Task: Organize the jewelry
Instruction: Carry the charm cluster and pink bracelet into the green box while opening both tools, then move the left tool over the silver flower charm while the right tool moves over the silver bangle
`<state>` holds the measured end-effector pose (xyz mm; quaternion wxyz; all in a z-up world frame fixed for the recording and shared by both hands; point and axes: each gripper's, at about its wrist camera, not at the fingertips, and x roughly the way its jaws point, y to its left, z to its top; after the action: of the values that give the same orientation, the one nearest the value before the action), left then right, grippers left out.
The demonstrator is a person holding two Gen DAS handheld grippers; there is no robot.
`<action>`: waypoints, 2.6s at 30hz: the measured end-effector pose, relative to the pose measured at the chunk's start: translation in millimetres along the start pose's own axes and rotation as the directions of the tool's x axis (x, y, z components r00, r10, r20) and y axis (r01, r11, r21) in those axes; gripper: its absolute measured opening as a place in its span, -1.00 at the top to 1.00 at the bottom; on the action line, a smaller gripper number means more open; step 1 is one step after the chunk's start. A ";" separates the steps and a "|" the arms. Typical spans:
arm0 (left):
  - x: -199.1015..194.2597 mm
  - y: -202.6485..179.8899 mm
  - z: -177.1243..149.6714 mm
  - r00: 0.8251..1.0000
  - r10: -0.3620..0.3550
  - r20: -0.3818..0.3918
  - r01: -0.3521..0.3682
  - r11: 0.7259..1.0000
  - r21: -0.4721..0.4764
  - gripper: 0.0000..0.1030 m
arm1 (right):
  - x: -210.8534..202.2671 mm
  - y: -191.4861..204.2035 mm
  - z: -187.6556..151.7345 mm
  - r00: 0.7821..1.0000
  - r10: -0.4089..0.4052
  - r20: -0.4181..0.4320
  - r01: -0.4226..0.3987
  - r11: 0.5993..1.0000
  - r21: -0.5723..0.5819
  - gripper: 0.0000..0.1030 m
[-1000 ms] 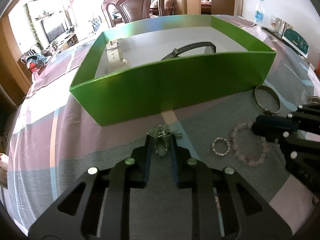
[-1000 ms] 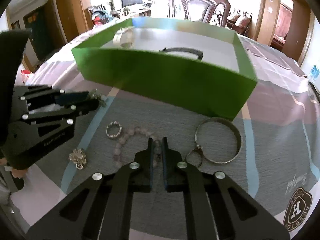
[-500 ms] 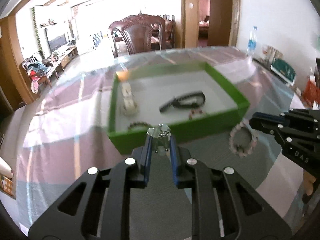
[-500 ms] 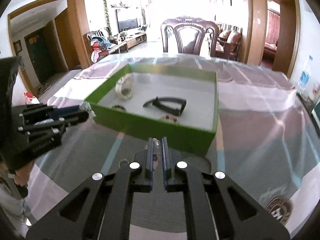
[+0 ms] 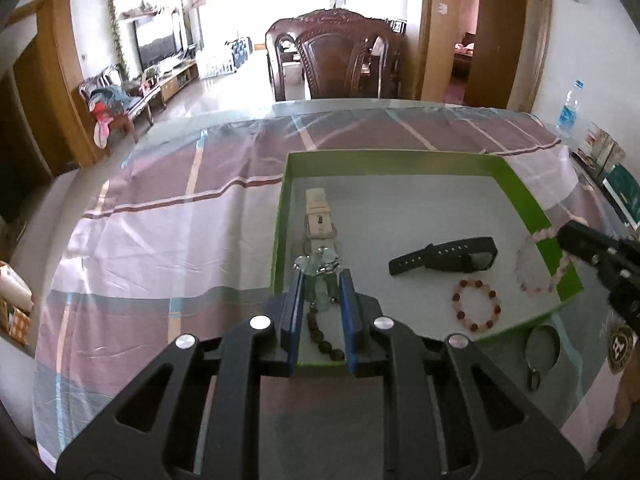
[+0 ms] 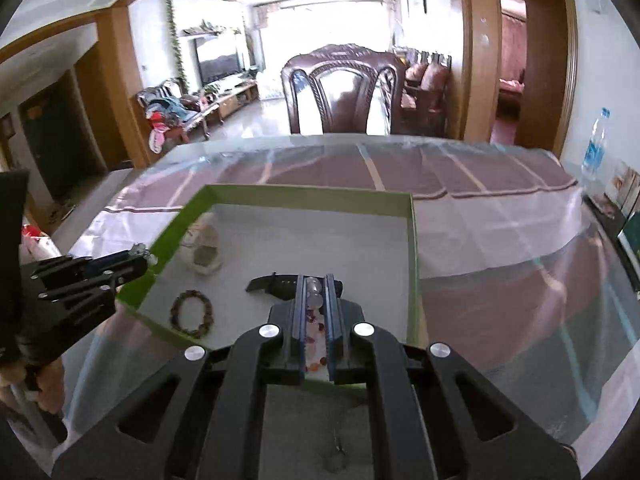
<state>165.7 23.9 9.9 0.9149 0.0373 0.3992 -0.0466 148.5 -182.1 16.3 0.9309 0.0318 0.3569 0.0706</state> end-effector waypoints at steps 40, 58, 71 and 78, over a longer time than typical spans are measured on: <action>-18.3 -46.7 -133.8 0.986 0.027 -0.162 0.016 0.966 0.257 -0.23 | -7.0 27.4 -115.3 0.965 -0.063 -0.255 -0.011 0.960 -0.279 0.13; -13.3 -37.6 -128.6 0.997 0.022 -0.078 -0.009 0.987 0.163 -0.41 | 8.2 10.4 -119.8 0.971 -0.036 -0.236 -0.014 0.978 -0.207 0.05; -16.3 -32.8 -125.9 0.999 -0.010 -0.034 0.014 0.991 0.131 -0.43 | 5.0 6.2 -124.0 0.974 -0.031 -0.224 -0.013 0.981 -0.193 0.04; -12.7 -37.4 -127.9 0.999 -0.017 -0.047 0.024 0.987 0.159 0.12 | 4.3 8.3 -125.2 0.976 -0.044 -0.213 -0.001 0.978 -0.208 0.04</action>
<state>59.7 0.9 -68.6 0.8991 0.1075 0.4154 -0.0869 67.0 -172.1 -78.7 0.8855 -0.0770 0.4471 0.1002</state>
